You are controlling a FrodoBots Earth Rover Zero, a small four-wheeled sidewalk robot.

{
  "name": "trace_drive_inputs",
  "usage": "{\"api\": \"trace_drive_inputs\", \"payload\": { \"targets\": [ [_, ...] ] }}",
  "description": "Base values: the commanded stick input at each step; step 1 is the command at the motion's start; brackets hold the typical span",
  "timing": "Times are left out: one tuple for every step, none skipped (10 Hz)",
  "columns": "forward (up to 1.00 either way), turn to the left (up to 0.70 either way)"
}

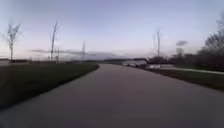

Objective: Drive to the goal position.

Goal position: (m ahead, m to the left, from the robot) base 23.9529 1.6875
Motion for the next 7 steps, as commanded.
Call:
{"api": "trace_drive_inputs", "payload": {
  "targets": [
    [1.0, 0.0],
    [1.0, 0.0],
    [1.0, 0.0],
    [1.0, 0.0],
    [1.0, 0.0],
    [1.0, 0.0],
    [0.99, 0.0]
  ]
}}
